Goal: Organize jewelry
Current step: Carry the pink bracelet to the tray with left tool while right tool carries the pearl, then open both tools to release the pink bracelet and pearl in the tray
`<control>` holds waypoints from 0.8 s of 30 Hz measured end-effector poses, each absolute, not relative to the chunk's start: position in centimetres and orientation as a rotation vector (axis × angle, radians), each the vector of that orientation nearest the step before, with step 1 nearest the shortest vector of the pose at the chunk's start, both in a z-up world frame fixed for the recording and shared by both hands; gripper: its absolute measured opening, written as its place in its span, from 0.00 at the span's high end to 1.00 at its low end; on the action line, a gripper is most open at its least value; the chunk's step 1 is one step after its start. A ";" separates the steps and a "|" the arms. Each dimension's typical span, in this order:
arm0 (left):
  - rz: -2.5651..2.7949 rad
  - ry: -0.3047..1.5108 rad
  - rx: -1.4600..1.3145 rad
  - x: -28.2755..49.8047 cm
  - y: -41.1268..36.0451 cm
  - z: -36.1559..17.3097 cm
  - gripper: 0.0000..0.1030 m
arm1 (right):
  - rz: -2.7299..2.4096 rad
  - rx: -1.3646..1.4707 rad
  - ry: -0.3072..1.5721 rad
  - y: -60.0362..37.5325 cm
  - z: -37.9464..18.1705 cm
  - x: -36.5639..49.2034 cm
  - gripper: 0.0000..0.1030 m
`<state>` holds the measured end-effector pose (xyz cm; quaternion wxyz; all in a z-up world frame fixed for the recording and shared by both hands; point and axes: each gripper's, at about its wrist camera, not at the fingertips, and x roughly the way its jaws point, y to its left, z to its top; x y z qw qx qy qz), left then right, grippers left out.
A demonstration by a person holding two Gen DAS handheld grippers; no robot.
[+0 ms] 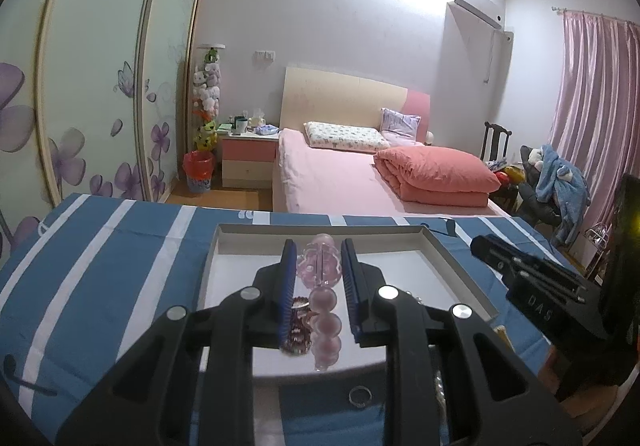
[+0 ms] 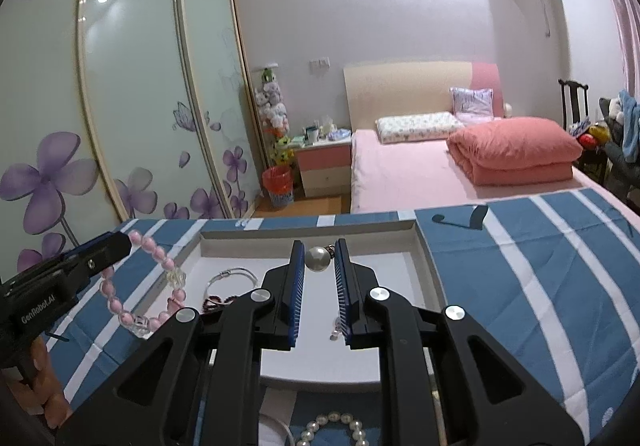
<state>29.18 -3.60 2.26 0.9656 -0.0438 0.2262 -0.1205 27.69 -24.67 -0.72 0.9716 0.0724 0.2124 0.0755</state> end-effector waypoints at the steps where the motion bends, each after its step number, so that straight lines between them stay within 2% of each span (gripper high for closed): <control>1: -0.244 0.462 -0.088 29.7 -3.7 2.0 0.78 | 0.154 0.150 0.440 -24.7 -1.0 28.1 0.84; 9: -0.236 0.523 -0.084 33.9 -4.4 -0.5 0.78 | 0.157 0.162 0.543 -24.3 -3.4 31.6 0.84; 18: -0.226 0.560 -0.099 35.6 -4.3 -2.3 0.76 | 0.168 0.161 0.575 -24.2 -4.3 32.5 0.83; 20: -0.224 0.559 -0.100 35.6 -4.4 -2.3 0.71 | 0.166 0.162 0.570 -24.3 -4.2 32.4 0.81; 22: -0.220 0.556 -0.099 35.6 -4.3 -2.3 0.70 | 0.160 0.156 0.557 -24.3 -4.0 32.1 0.66; 24: -0.217 0.556 -0.099 35.6 -4.2 -2.3 0.70 | 0.156 0.145 0.539 -24.2 -3.8 32.0 0.62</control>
